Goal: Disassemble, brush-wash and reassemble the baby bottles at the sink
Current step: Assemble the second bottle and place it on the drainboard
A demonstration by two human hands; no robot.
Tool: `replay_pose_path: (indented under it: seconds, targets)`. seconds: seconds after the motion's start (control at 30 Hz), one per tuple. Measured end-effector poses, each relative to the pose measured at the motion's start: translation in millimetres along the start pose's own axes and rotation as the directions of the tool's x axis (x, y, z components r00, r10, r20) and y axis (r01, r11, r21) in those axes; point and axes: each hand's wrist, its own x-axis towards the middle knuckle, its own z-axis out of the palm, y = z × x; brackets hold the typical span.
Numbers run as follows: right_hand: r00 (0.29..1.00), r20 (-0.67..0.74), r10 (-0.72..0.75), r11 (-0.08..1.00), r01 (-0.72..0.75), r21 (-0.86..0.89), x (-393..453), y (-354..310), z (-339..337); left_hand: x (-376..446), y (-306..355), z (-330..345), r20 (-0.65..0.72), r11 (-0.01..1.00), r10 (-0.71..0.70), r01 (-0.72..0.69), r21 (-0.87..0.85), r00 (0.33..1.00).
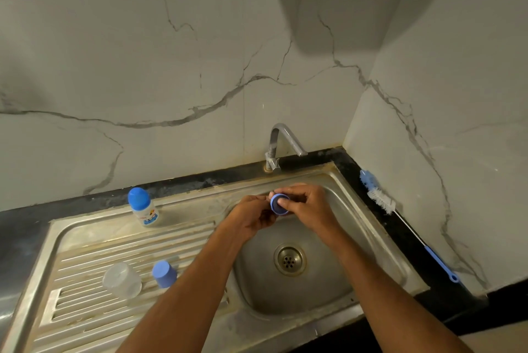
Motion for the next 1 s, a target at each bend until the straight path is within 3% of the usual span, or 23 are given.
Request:
replay_pose_path:
  seconds: [0.1,0.33,0.57,0.67,0.83,0.9,1.0]
  targets:
    - [0.999,-0.028,-0.031,0.998,0.03,-0.047,2,0,2,2,0,4,-0.07,0.997,0.028,-0.022,0.078,0.997]
    - [0.998,-0.02,0.062,0.998,-0.062,-0.003,-1,-5,12,6,-4,8,-0.216,0.982,0.114,-0.078,0.171,0.97]
    - [0.975,-0.088,0.204,0.967,-0.186,0.173,-7,-2,20,4,0,17,-0.365,0.998,-0.016,0.039,0.056,0.931]
    - [0.974,-0.067,0.215,0.97,-0.205,0.133,-7,0,19,3,-1,18,-0.329,0.993,-0.052,0.083,0.079,0.943]
    - [0.985,0.14,0.106,0.992,-0.094,-0.088,-2,-5,8,9,10,11,-0.281,0.977,-0.072,0.125,0.175,0.957]
    - [0.989,0.114,0.098,0.99,-0.085,-0.115,1,-6,4,7,13,8,-0.226,0.984,-0.076,0.109,0.139,0.971]
    - [0.986,-0.04,0.164,0.986,-0.164,-0.012,3,-6,3,1,13,2,-0.054,0.998,-0.058,0.057,-0.034,0.997]
